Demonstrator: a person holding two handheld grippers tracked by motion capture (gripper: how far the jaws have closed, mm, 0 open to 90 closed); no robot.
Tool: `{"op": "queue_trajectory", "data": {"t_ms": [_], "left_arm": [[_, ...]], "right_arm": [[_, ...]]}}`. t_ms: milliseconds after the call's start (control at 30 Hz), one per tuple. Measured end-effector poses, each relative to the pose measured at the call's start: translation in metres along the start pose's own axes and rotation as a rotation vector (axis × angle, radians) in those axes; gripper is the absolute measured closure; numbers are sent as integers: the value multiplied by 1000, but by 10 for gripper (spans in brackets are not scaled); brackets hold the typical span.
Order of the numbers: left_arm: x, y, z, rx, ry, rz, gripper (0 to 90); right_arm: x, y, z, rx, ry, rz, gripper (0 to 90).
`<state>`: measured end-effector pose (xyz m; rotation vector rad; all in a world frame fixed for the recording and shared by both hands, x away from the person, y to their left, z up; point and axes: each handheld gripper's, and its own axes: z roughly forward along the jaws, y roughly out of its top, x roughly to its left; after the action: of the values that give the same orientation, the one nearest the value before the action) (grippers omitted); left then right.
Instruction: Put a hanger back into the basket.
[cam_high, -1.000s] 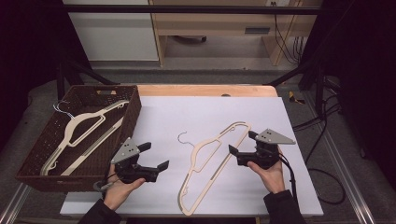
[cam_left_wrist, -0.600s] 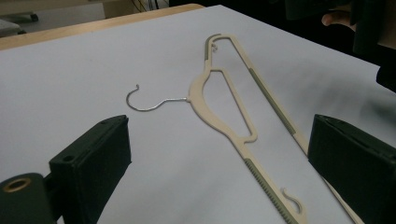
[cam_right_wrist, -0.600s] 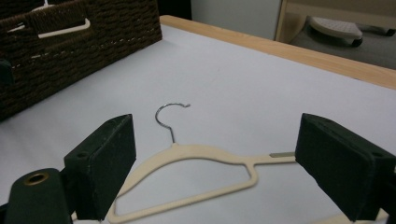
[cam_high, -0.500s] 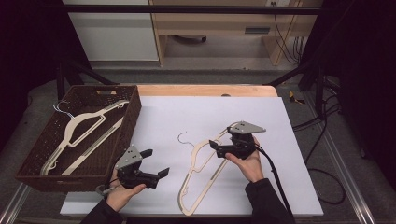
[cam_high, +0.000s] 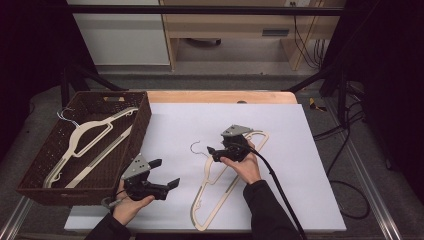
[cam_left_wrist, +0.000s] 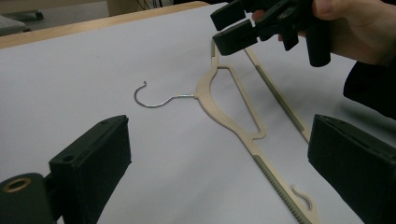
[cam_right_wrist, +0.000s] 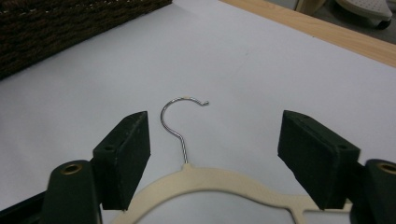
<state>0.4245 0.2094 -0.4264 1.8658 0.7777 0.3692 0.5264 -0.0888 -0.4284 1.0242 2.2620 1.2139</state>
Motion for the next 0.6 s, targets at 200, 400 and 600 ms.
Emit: {"op": "queue_trajectory", "data": {"t_ms": [200, 400, 600], "left_arm": [[2, 0, 0, 3, -3, -7, 57], [3, 2, -3, -1, -6, 1, 56], [4, 4, -7, -20, -2, 0, 56]], "right_arm": [[3, -1, 21, 52, 19, -9, 348], [12, 2, 41, 91, 41, -40, 474], [19, 3, 60, 140, 56, -47, 626]]}}
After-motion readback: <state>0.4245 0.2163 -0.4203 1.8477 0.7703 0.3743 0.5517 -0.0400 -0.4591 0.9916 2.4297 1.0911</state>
